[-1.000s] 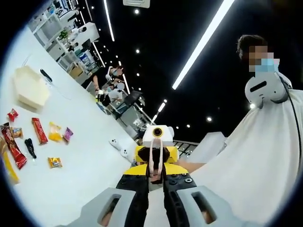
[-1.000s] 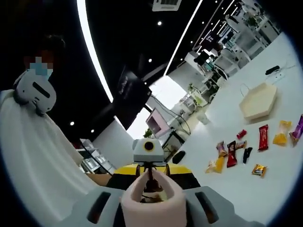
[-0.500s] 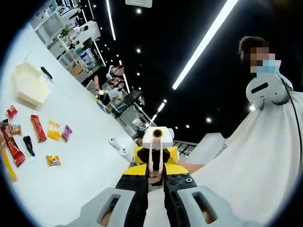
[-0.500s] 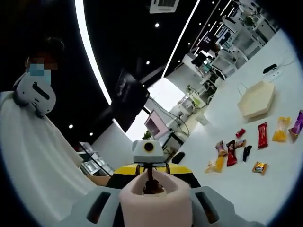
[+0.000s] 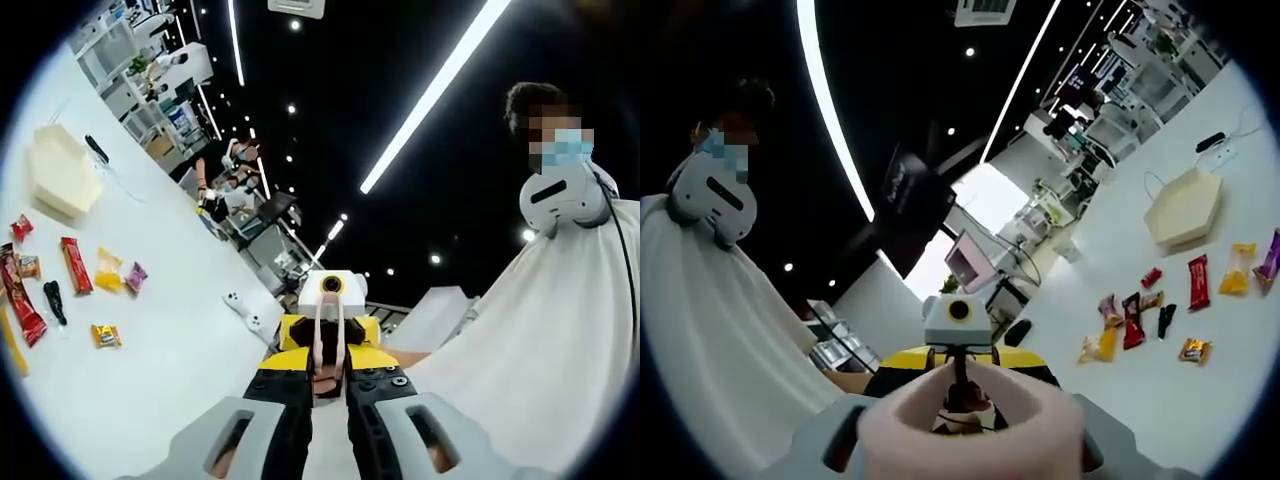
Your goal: Place the target food into the container with the food tongs after gripping and lifting it, then release it inside without dropping or visibly crushing the food.
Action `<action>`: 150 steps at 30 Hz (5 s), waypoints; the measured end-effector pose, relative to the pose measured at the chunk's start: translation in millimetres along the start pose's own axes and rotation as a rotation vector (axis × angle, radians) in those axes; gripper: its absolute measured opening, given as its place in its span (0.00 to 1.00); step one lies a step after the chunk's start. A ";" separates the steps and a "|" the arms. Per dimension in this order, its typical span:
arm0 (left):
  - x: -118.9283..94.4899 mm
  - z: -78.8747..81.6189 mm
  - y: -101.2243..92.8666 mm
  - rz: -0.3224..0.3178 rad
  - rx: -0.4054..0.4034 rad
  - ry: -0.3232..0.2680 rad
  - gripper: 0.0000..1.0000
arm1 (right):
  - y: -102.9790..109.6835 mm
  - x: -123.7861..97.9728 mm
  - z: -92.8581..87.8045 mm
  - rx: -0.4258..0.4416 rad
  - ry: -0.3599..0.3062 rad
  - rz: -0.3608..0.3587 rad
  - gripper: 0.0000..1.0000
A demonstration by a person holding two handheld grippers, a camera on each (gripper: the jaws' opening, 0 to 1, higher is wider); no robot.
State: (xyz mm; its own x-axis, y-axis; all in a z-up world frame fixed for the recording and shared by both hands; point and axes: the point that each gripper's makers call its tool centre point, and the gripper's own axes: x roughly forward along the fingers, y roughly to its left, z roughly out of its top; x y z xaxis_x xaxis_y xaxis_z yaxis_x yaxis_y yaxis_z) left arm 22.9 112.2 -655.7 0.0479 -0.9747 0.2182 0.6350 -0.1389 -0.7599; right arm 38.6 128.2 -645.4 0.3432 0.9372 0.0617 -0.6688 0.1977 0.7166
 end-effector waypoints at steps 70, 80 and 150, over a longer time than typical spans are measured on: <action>-3.3 2.3 31.3 0.228 0.072 -0.052 0.64 | -30.3 -20.6 33.1 -0.133 -0.160 -0.120 0.30; -3.0 5.9 42.9 0.285 0.064 -0.081 0.69 | -53.3 -28.9 44.4 -0.131 -0.183 -0.162 0.30; -70.1 28.2 74.9 0.681 0.263 -0.207 0.99 | -117.5 -37.3 40.0 -0.267 0.044 -0.273 0.29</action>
State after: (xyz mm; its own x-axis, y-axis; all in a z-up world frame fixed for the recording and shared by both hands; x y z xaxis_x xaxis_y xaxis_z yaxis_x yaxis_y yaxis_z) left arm 88.9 175.0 -710.6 0.6223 -0.7740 -0.1171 0.5750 0.5535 -0.6025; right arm 130.7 58.5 -704.1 0.5074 0.8501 -0.1408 -0.7069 0.5041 0.4962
